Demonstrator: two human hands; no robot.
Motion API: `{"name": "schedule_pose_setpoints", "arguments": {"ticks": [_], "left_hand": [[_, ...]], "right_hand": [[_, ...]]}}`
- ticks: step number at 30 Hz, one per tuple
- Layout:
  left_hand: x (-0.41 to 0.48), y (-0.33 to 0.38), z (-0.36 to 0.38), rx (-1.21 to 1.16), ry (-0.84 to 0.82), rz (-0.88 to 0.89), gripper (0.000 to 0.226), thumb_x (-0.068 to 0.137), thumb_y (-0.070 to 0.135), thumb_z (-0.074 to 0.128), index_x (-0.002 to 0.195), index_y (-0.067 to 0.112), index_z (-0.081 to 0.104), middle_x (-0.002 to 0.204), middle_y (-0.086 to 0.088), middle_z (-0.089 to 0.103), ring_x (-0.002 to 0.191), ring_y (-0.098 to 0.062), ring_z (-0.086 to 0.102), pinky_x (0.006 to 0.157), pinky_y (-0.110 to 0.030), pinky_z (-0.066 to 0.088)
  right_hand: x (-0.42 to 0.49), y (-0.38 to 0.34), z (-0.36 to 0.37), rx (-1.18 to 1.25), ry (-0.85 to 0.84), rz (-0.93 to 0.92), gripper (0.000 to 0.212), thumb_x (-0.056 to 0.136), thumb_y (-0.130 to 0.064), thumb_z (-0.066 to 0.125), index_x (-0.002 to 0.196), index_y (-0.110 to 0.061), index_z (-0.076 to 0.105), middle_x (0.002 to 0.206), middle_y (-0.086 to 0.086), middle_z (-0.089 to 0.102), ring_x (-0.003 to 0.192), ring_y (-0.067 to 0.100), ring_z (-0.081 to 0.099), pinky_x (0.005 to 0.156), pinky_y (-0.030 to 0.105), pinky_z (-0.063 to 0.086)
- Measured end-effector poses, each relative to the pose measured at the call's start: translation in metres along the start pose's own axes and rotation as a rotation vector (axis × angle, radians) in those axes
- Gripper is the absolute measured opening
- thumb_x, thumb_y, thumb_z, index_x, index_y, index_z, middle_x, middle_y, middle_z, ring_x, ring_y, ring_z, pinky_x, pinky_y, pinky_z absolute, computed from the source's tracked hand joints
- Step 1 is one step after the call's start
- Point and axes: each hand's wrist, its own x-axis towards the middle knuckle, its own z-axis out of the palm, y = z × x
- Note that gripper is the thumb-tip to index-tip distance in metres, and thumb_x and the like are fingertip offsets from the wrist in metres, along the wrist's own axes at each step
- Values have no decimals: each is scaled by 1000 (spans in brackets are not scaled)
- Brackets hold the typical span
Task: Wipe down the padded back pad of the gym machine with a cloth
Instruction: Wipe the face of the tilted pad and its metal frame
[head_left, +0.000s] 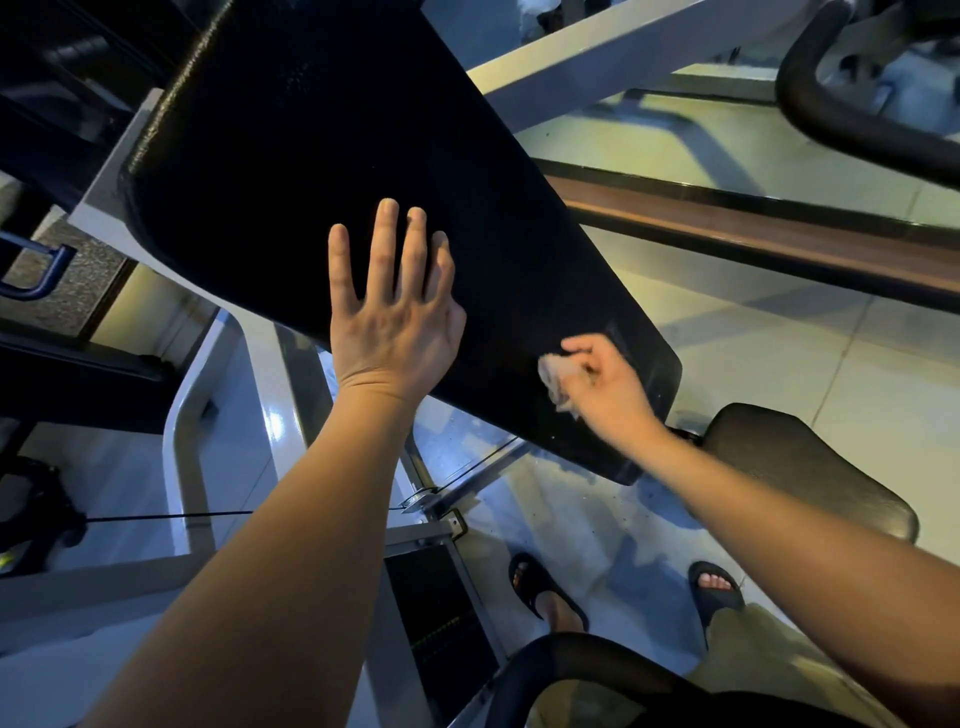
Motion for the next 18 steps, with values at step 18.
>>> {"name": "schedule_pose_setpoints", "arguments": {"ticks": [18], "left_hand": [[0, -1, 1, -9, -7, -4, 49, 103, 34, 28, 144, 15, 47, 157, -10, 38, 151, -33, 23, 121, -60, 7]], "right_hand": [[41, -9, 7, -157, 365, 70, 23, 98, -23, 64, 121, -18, 62, 120, 0, 46, 95, 13, 52, 86, 22, 38]]}}
